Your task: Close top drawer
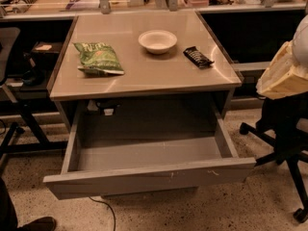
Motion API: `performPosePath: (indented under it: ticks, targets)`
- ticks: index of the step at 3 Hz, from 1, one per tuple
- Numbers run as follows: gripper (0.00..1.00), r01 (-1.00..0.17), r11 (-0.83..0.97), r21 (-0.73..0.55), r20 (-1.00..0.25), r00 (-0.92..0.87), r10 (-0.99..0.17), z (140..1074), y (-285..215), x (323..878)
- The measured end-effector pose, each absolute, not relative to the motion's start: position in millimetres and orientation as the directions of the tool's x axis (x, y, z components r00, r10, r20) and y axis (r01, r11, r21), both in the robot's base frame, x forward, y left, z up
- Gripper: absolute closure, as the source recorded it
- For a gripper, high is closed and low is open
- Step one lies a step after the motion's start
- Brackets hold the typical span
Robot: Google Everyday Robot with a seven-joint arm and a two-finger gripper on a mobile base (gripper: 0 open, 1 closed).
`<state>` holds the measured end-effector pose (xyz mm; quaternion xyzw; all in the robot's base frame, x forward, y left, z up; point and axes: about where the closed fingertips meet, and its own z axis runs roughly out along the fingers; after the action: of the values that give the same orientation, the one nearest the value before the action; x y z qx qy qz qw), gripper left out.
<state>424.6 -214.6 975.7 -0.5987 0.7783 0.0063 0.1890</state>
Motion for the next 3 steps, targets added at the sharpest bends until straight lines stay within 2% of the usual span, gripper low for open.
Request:
performPosePath:
  ticks: [1, 2, 3]
  targets:
    - [1.0, -0.926, 0.338, -0.168, -0.292, -0.28, -0.914, 956.2, -220.2, 383.9]
    - [1.0, -0.921, 0.39, -0.025, -0.246, -0.372, -0.895, 893.3, -229.7, 333.6]
    - [1.0, -0.921, 0.389, -0.025, -0.246, -0.372, -0.895, 893.1, -229.6, 333.5]
